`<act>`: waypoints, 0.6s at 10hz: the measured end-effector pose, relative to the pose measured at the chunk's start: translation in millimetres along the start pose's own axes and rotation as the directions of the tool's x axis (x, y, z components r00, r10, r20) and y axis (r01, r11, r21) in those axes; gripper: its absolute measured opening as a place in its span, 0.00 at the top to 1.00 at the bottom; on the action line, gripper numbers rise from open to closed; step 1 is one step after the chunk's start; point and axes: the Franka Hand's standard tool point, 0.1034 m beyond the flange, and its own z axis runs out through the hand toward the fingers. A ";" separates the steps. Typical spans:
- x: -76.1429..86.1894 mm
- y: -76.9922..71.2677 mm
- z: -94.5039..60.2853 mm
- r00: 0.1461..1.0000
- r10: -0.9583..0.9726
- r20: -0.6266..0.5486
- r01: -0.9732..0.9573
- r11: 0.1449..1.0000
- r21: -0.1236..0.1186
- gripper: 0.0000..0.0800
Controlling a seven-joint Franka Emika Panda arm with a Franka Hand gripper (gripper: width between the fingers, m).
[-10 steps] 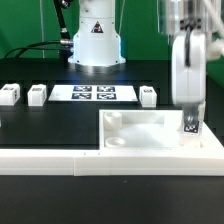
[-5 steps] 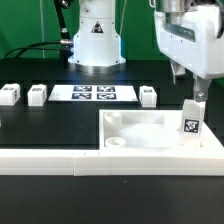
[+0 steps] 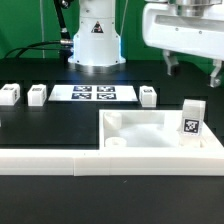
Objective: Assemble square table
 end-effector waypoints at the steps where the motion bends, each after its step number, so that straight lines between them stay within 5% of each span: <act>1: 2.1 -1.3 0.3 0.999 -0.052 -0.002 0.052 0.999 0.001 0.19; 5: 3.7 1.4 3.0 0.940 -0.341 -0.004 0.341 0.940 0.001 0.19; 6: 9.9 23.5 22.2 0.909 -0.416 -0.033 0.417 0.906 0.070 0.19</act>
Offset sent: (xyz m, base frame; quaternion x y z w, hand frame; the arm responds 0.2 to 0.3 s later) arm 0.0000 0.0000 0.0000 0.0000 0.0000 -0.1938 0.9810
